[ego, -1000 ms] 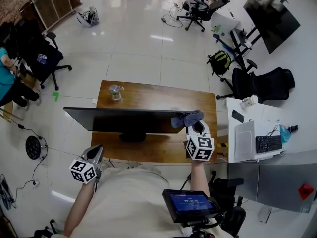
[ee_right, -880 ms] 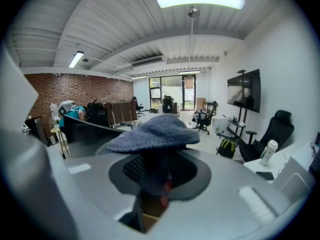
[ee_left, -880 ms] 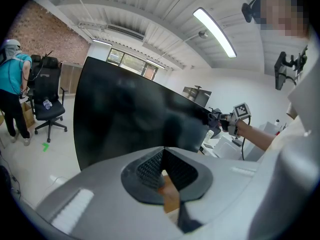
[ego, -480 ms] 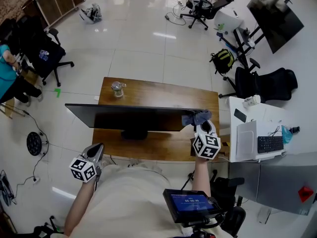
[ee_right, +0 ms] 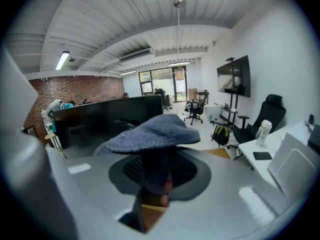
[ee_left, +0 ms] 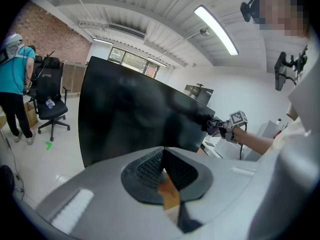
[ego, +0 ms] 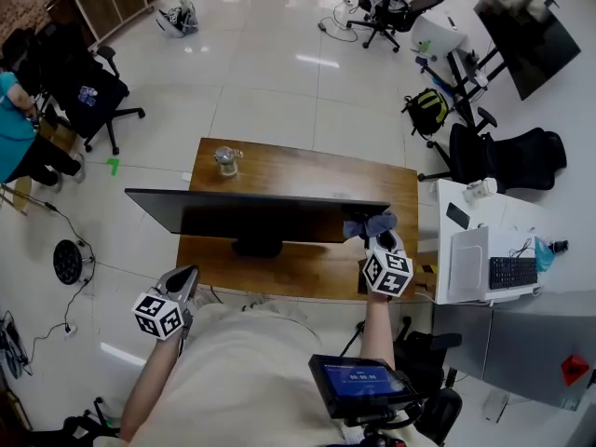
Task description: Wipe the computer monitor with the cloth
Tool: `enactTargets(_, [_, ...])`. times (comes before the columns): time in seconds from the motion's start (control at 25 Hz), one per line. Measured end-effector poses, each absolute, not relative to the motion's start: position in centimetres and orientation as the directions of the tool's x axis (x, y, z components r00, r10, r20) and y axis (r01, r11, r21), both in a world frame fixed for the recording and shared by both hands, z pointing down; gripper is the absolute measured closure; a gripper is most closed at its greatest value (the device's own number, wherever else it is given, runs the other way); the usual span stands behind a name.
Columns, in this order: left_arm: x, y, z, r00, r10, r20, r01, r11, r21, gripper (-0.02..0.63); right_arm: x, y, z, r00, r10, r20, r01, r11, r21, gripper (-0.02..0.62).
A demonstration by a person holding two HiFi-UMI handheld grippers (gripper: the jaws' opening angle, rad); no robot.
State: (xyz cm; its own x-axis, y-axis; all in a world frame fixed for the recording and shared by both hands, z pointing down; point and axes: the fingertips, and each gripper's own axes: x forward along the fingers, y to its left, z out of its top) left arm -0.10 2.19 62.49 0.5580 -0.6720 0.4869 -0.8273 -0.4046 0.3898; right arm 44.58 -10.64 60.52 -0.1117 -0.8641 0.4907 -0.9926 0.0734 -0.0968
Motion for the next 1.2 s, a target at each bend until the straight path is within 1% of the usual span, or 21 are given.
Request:
enactTargets(0.32, [-0.1,2.3,63.1,0.553,-0.667,0.499,-0.831,-0.396,0.392,0.604,44.4,-10.0,64.2,-0.128,-0.828,0.546,-0.991,0.087,-0.1,0.514])
enactTargets(0.96, [0.0,2.8,65.1,0.55,-0.614,0.566,-0.835,-0.41,0.367,0.604,44.1,-8.6,70.8,-0.167,-0.78,0.603,-0.985,0.11,-0.132,0.514])
enactTargets(1.2, [0.4,2.1,65.7,0.541,-0.613,0.576,-0.841,-0.406,0.358,0.604,44.5,-8.9,73.0,-0.175,-0.767,0.617,-0.984,0.113,-0.139,0.514])
